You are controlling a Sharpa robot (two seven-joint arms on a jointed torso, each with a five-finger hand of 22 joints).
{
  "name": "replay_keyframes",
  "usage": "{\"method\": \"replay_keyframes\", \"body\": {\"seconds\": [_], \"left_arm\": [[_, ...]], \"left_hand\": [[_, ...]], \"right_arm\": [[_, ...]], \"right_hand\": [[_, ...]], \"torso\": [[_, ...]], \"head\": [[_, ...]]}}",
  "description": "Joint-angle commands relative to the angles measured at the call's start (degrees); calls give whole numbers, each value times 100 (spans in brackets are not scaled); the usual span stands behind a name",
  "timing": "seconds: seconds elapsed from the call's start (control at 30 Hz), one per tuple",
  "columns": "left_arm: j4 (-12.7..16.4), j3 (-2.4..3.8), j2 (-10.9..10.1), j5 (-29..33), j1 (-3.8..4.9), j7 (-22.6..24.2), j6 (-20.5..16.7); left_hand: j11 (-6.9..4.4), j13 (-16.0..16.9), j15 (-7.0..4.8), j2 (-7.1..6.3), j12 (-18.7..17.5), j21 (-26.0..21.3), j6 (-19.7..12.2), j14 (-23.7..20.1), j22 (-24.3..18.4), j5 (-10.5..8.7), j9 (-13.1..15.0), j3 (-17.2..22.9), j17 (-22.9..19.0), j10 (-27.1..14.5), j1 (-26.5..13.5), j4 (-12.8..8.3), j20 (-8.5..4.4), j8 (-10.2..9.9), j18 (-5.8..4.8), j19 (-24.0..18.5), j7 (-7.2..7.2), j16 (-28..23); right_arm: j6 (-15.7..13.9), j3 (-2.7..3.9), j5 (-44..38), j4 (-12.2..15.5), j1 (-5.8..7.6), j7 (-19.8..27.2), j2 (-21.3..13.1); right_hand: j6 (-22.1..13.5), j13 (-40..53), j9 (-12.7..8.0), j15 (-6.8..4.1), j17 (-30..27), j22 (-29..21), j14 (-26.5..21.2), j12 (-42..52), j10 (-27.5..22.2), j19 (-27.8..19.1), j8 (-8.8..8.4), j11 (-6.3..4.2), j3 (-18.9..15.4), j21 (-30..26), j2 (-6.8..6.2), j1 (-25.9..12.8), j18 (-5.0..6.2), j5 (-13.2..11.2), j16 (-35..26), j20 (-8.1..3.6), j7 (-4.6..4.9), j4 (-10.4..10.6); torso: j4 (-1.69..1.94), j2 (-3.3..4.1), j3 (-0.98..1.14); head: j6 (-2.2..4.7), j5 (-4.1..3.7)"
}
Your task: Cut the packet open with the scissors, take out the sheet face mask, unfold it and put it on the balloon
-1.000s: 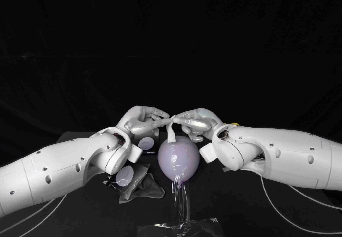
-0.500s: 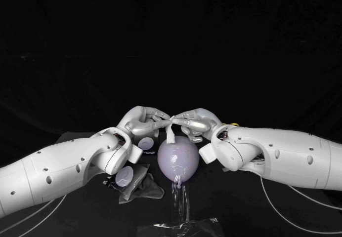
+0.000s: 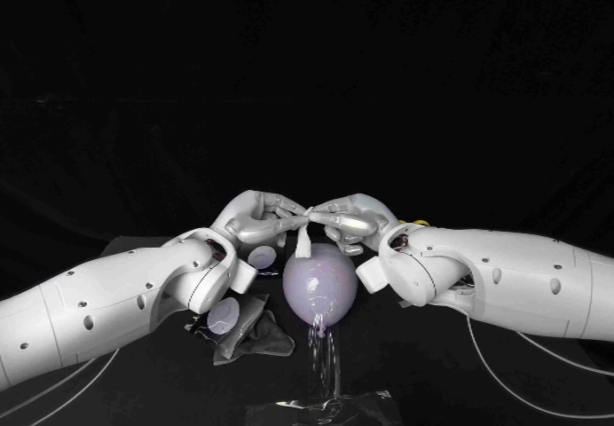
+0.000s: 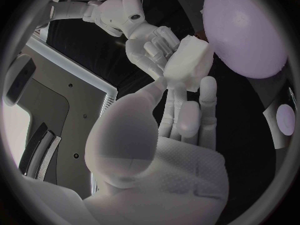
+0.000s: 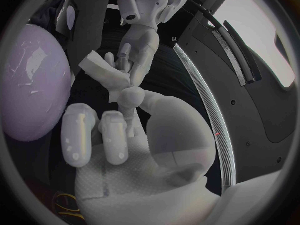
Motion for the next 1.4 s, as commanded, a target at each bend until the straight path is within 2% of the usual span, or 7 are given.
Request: {"method": "replay_keyframes", "body": {"seconds": [0.03, 0.23, 0.4, 0.53, 0.63, 0.9, 1.4], "left_arm": [[8, 8, 24, -30, 8, 59, 107], [-5, 8, 27, -28, 8, 40, 84], [-13, 8, 30, -18, 9, 44, 57], [-20, 8, 32, 13, 9, 66, 25], [-23, 8, 31, 44, 9, 80, -3], [-21, 8, 27, 80, 9, 91, -54], [-36, 8, -6, 339, 9, 95, -202]], "left_hand": [[-18, 5, -8, 2, -6, 40, 45, 39, 49, -10, -9, 20, 50, 40, -51, 36, 2, 13, 21, 50, 7, 33], [-41, 2, -28, 74, -14, 150, 144, 110, 169, -9, -13, 113, 158, 67, -4, 47, -16, 37, 1, 121, -22, 82], [-100, -16, -80, 348, -56, 308, 429, 194, 337, -9, 37, 401, 288, 81, 179, 16, -49, 196, -22, 213, -97, 138], [-106, -37, -93, 484, -105, 351, 460, 181, 364, -11, 73, 591, 257, 94, 222, 7, -70, 284, -22, 182, -97, 134], [-100, -49, -87, 529, -129, 396, 415, 191, 408, -10, 100, 707, 273, 120, 209, 12, -79, 333, -27, 184, -86, 138], [-101, -53, -88, 538, -140, 503, 356, 250, 527, -9, 142, 875, 378, 172, 164, 21, -85, 414, -46, 232, -85, 169], [-122, -30, -109, 456, -116, 741, 330, 405, 798, -8, 224, 1144, 654, 279, 80, -3, -103, 578, -91, 389, -103, 259]], "right_arm": [[91, 3, -62, 9, -2, 24, 10], [97, 3, -61, 36, -2, 35, -2], [101, 3, -61, 65, -2, 43, -17], [101, 3, -61, 70, -3, 43, -25], [102, 3, -61, 65, -3, 39, -30], [98, 3, -62, 65, -3, 32, -48], [80, 2, -98, 54, -3, 18, -76]], "right_hand": [[110, 6, 272, -22, 1139, 1181, 470, -11, 17, 64, 192, -4, 21, 7, 54, -16, -2, 16, 18, -23, -68, 1], [108, 11, 279, -24, 1146, 1185, 473, 0, 22, 70, 198, -6, 22, 19, 55, -18, -5, 16, 24, -25, -70, -3], [108, 9, 280, -24, 1150, 1184, 474, -5, 22, 68, 200, -6, 22, 15, 55, -19, -4, 16, 26, -25, -70, -4], [108, 9, 280, -24, 1150, 1184, 474, -5, 22, 68, 200, -6, 22, 15, 55, -19, -4, 16, 26, -25, -70, -4], [107, 4, 282, -25, 1148, 1182, 474, -12, 21, 65, 201, -6, 23, 9, 54, -19, -3, 16, 25, -25, -70, -4], [107, 4, 282, -25, 1148, 1182, 474, -12, 21, 65, 201, -6, 23, 9, 54, -19, -3, 16, 25, -25, -70, -4], [107, 4, 282, -25, 1148, 1182, 474, -12, 21, 65, 201, -6, 23, 9, 54, -19, -3, 16, 25, -25, -70, -4]], "torso": [[-1, -1, 1], [-2, 2, 1], [-5, 0, 1], [-3, -3, 2], [-2, -3, 4], [-2, 3, -1], [0, 0, 2]], "head": [[0, 4], [9, 11], [5, 18], [9, 8], [10, 9], [11, 11], [21, 13]]}}
